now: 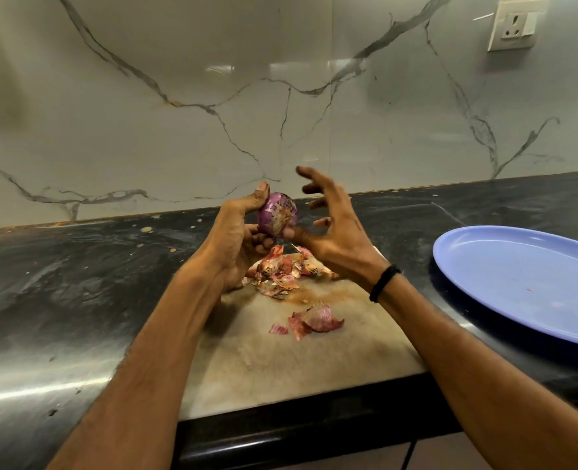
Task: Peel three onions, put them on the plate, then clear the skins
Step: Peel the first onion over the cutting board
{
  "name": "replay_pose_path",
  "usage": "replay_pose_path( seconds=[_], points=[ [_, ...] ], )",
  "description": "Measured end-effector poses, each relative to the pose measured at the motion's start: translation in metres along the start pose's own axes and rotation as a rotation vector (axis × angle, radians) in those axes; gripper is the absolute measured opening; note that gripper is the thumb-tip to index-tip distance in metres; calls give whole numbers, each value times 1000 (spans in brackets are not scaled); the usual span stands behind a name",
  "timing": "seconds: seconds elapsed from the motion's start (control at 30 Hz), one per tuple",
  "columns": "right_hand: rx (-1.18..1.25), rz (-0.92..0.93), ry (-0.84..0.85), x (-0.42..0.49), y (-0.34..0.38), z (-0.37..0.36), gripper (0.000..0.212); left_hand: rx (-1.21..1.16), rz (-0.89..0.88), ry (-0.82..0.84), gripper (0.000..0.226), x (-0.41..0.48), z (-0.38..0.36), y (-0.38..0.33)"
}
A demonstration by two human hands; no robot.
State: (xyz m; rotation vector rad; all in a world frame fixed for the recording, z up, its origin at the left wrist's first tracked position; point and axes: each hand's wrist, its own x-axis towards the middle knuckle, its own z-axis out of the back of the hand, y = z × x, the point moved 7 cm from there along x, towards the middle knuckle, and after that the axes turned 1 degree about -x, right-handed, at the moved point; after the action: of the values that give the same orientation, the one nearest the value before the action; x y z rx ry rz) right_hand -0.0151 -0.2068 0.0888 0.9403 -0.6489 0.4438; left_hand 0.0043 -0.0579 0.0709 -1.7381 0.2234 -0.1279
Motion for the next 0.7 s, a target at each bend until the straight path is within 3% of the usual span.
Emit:
replay_pose_path(
  seconds=[0.17,0.37,0.47,0.63,0.7],
  points=[
    [-83,64,163,-5,1,-20,88,122,0,46,67,-1,-5,2],
    [-89,20,65,-7,7,-12,75,236,-65,83,84,7,-7,2],
    [-59,12,89,-8,8,-15,85,239,-123,68,83,11,-4,1],
    [-71,52,61,-9,10,-16,79,309,-186,14,121,15,1,1],
    [-70,60,-5,-8,8,-11,77,350,-249,-88,108,13,7,-6]
  ],
)
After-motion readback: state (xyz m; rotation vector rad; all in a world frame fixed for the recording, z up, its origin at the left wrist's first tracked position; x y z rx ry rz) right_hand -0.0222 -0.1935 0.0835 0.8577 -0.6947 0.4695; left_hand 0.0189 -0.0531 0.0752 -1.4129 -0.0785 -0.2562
